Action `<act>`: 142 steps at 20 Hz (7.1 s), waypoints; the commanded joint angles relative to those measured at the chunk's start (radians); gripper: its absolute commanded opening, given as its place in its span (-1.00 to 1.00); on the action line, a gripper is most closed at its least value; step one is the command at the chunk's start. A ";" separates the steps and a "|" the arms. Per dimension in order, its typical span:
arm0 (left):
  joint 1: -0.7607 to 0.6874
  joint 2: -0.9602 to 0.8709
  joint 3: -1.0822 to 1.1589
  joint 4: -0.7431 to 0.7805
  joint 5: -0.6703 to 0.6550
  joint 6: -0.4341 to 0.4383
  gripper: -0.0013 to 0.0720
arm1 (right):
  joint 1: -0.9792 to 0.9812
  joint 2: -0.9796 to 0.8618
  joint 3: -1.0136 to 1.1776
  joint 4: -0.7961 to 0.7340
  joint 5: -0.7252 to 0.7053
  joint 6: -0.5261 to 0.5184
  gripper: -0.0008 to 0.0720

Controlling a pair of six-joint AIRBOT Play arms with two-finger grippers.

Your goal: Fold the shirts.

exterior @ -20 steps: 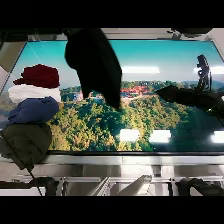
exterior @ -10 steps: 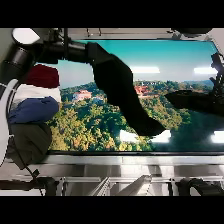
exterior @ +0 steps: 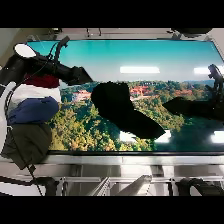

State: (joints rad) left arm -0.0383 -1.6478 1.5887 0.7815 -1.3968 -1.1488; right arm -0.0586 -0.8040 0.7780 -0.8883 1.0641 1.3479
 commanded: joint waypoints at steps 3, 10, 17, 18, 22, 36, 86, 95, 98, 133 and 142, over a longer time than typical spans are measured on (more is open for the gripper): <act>0.041 -0.009 -0.209 0.106 0.108 0.015 0.95 | 0.014 -0.020 -0.215 0.000 0.003 0.086 0.59; -0.061 -0.148 -0.256 0.091 0.285 0.149 0.95 | 0.242 -0.176 -0.386 0.212 -0.325 0.085 0.59; -0.100 -0.280 -0.058 0.028 0.129 0.172 0.49 | 0.377 -0.425 -0.336 0.568 -0.447 -0.109 0.58; -0.100 -0.278 -0.044 0.028 0.122 0.172 0.33 | 0.378 -0.434 -0.324 0.615 -0.447 -0.152 0.57; -0.100 -0.278 0.022 0.014 0.064 0.168 -0.26 | 0.378 -0.436 -0.260 0.688 -0.435 -0.287 -0.91; -0.052 0.008 0.282 -0.210 -0.033 0.040 -0.95 | -0.118 -0.036 -0.006 0.522 -0.080 -0.389 -0.92; -0.172 0.332 -0.801 0.072 0.333 -0.224 0.95 | -0.317 -0.771 0.323 0.106 0.014 -0.391 0.21; -0.278 0.327 -0.800 0.035 0.480 -0.225 0.95 | -0.246 -0.915 0.323 0.103 0.014 -0.396 0.21; -0.342 0.283 -0.798 0.027 0.483 -0.233 0.95 | -0.217 -0.917 0.324 0.105 0.019 -0.399 0.18; 0.304 0.837 0.172 -0.329 0.128 -0.123 -0.91 | -0.594 0.246 0.518 1.062 0.017 -0.567 -0.91; -0.048 0.413 0.172 0.021 0.112 -0.118 -0.92 | -0.316 -0.066 0.452 0.680 0.047 -0.502 -0.91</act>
State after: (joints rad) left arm 0.0498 -1.0771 1.7584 0.6067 -1.3151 -1.2705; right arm -0.4931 -0.7399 1.2667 -0.0700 1.1133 0.8368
